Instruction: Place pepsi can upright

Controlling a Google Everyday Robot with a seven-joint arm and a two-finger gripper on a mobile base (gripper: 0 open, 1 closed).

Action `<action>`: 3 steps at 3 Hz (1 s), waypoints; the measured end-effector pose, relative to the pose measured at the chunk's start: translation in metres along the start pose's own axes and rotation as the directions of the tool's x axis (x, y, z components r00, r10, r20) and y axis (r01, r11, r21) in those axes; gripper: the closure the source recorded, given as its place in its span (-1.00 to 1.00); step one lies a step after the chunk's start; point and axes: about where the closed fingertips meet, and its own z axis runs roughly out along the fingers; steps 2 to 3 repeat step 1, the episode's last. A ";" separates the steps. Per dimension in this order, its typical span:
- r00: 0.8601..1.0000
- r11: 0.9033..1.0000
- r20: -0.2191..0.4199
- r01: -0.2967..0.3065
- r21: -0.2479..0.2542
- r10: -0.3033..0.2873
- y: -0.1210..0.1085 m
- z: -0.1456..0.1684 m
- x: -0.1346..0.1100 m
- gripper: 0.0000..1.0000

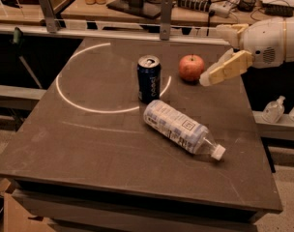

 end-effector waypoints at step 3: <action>1.000 1.000 0.000 0.000 0.000 0.000 0.000 0.000 0.000 -1.00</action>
Offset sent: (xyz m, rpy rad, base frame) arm 0.0000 0.0000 0.0000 0.0000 0.0000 0.0000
